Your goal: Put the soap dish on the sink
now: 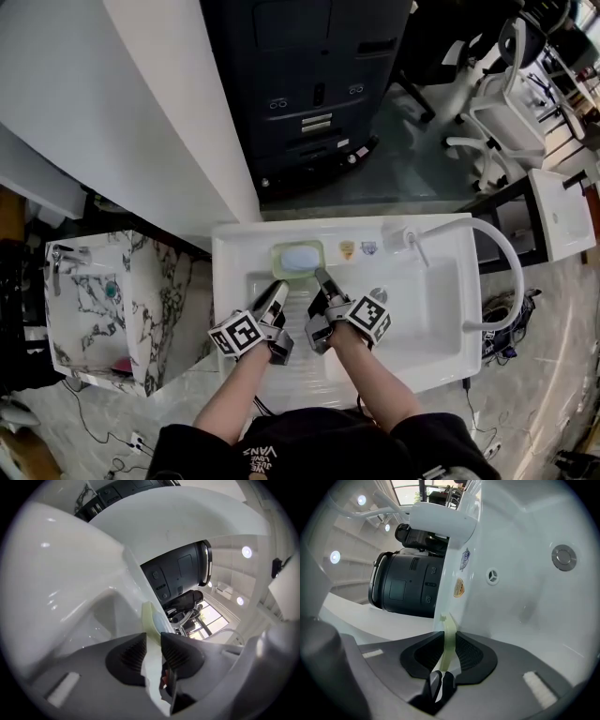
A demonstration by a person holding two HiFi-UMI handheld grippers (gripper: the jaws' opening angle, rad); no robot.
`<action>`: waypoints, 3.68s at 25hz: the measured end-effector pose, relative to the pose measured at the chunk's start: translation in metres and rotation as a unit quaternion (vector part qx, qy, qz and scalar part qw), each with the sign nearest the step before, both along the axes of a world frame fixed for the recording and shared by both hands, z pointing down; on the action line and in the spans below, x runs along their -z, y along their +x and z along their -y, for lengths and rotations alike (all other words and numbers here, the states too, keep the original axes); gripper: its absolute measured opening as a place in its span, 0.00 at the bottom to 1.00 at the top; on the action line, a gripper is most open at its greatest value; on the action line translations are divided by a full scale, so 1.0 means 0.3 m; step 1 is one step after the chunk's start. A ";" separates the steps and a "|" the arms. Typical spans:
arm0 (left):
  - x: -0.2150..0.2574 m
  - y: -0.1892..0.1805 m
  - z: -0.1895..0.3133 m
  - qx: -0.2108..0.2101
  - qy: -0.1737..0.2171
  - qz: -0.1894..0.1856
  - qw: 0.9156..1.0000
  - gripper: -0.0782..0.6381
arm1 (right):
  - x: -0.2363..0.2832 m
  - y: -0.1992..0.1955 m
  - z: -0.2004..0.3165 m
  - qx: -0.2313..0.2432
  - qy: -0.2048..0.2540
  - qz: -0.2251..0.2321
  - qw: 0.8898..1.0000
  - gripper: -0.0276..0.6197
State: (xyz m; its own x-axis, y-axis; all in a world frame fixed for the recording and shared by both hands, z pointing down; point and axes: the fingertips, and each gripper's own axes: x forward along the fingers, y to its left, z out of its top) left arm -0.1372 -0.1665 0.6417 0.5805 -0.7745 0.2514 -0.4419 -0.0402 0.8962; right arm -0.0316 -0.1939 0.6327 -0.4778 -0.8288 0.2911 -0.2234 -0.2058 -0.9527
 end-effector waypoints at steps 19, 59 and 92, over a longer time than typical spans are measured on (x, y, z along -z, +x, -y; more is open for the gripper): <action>-0.018 0.007 0.020 0.022 -0.012 -0.017 1.000 0.30 | 0.025 0.024 -0.015 0.086 0.052 -0.093 0.991 0.29; 0.070 0.008 -0.001 0.015 0.022 0.025 0.999 0.29 | 0.107 0.060 -0.049 0.185 0.135 -0.289 0.929 0.05; 0.359 0.162 -0.440 0.079 0.114 0.192 0.972 0.18 | 0.364 0.212 -0.406 0.312 0.269 -0.276 0.868 0.05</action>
State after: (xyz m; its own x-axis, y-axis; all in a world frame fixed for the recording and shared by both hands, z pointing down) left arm -0.0887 -0.0345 0.5340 0.3472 -0.9074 0.2370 -0.7582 -0.1228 0.6404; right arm 0.0319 -0.0721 0.5236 -0.7932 -0.5460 0.2696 -0.5852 0.5611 -0.5854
